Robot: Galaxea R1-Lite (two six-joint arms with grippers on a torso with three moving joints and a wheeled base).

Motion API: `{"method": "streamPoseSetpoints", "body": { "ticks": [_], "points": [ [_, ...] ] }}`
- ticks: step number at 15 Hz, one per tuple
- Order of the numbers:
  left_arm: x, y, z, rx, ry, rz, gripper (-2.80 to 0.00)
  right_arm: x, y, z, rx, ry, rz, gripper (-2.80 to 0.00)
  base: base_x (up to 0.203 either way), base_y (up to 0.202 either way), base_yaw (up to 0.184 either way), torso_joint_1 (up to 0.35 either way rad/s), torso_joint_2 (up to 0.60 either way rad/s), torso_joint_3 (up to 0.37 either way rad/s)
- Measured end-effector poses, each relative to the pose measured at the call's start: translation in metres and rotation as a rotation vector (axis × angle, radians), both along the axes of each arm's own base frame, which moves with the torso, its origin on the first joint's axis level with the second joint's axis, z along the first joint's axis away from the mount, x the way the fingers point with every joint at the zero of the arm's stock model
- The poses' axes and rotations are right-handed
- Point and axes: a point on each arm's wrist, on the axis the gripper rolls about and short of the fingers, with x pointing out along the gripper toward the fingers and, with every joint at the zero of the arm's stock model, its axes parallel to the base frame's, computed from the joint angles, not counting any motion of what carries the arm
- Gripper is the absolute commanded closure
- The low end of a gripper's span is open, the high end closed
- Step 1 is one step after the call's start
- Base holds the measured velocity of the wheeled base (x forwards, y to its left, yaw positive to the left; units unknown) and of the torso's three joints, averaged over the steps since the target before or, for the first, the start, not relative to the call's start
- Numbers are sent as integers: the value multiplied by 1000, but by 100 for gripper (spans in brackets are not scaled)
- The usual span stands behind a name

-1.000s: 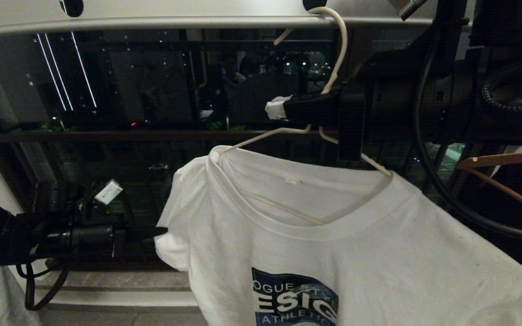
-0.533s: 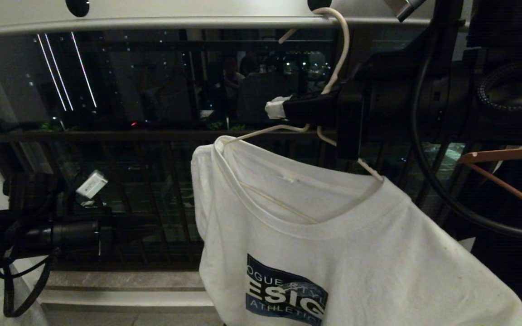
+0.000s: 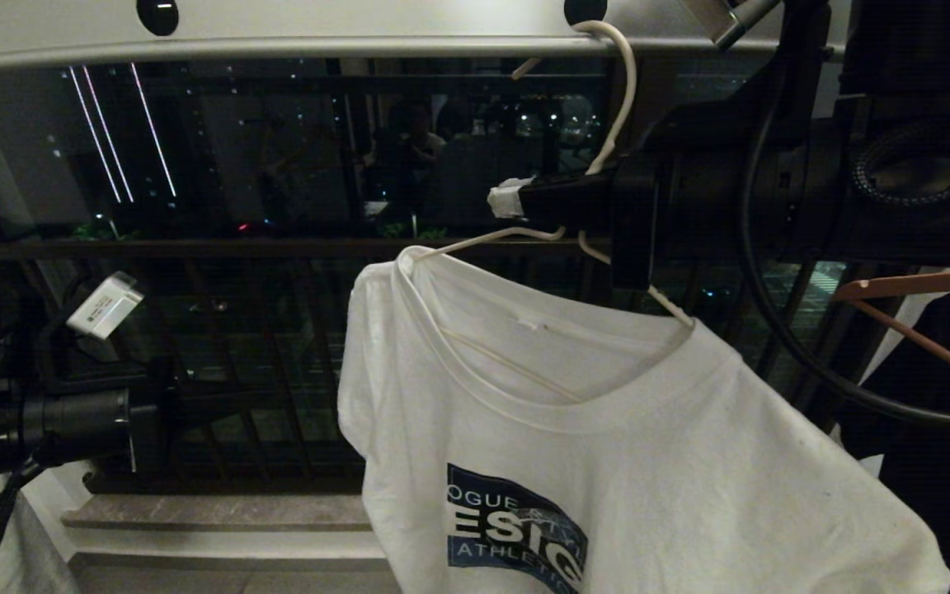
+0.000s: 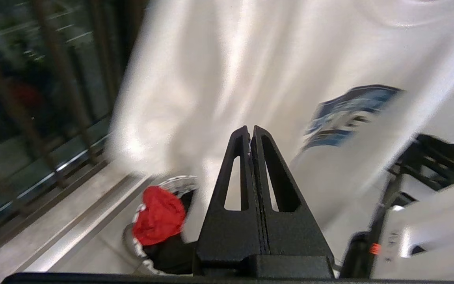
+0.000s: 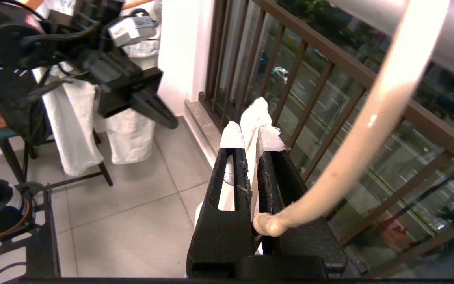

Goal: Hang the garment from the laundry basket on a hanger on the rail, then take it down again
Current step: Take the clothes off the clothes rack

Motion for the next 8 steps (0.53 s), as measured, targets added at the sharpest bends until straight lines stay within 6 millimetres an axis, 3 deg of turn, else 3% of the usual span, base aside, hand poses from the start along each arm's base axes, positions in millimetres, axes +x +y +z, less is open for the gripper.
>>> {"method": "streamPoseSetpoints", "body": {
  "ticks": [1,2,8],
  "points": [
    [-2,-4,2,-3,0,-14,0,1,0,-1,-2,2,-1,0,0,0,0,0,0,0],
    [-3,-7,3,-6,5,-21,0,1,0,-2,-4,5,-3,-280,0,0,0,0,0,0],
    [-6,-12,6,-8,-2,-41,0,7,-4,-11,-31,22,-75,-280,0,0,0,0,0,0]
  ]
}}
